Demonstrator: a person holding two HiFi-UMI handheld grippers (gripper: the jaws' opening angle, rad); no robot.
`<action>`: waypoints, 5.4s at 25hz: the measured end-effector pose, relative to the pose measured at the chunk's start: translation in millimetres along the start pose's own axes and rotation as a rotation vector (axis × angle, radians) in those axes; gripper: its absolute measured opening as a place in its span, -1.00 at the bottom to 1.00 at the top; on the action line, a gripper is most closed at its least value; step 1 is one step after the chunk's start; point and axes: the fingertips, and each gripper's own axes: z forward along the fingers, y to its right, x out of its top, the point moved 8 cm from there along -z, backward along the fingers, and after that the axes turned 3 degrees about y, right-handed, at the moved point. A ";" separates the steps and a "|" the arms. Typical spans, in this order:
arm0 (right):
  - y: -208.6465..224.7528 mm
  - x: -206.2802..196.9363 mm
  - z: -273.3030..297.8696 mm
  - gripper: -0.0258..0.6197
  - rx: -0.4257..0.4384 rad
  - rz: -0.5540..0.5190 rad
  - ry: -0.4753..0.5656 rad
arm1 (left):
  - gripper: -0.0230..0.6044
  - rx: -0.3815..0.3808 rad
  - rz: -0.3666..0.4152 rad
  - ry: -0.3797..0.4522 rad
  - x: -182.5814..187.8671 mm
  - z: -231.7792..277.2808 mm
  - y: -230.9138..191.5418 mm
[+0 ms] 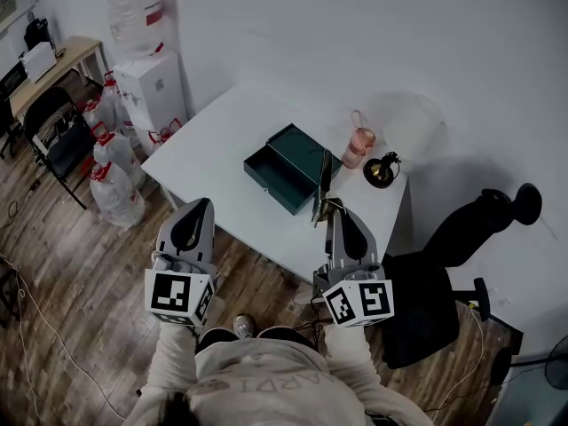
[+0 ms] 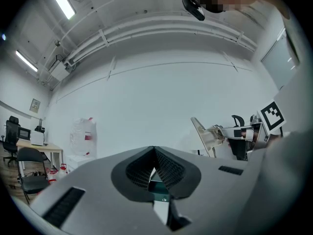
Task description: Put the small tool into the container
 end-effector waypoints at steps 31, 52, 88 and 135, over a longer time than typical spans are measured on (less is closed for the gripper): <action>34.1 -43.9 140.8 -0.87 0.025 -0.058 -0.087 | -0.92 -0.009 -0.036 -0.010 -29.3 122.2 -74.0; 56.9 -163.2 230.8 -0.87 0.160 -0.139 -0.509 | -0.91 0.092 -0.066 -0.108 -70.7 160.1 -118.0; 76.9 -294.5 259.6 -0.87 0.131 -0.394 -0.996 | -0.91 0.174 -0.077 -0.193 -96.8 167.3 -154.5; 57.9 -271.0 218.3 -0.89 0.183 -0.160 -0.902 | -0.92 0.168 -0.046 -0.160 -75.4 125.5 -130.4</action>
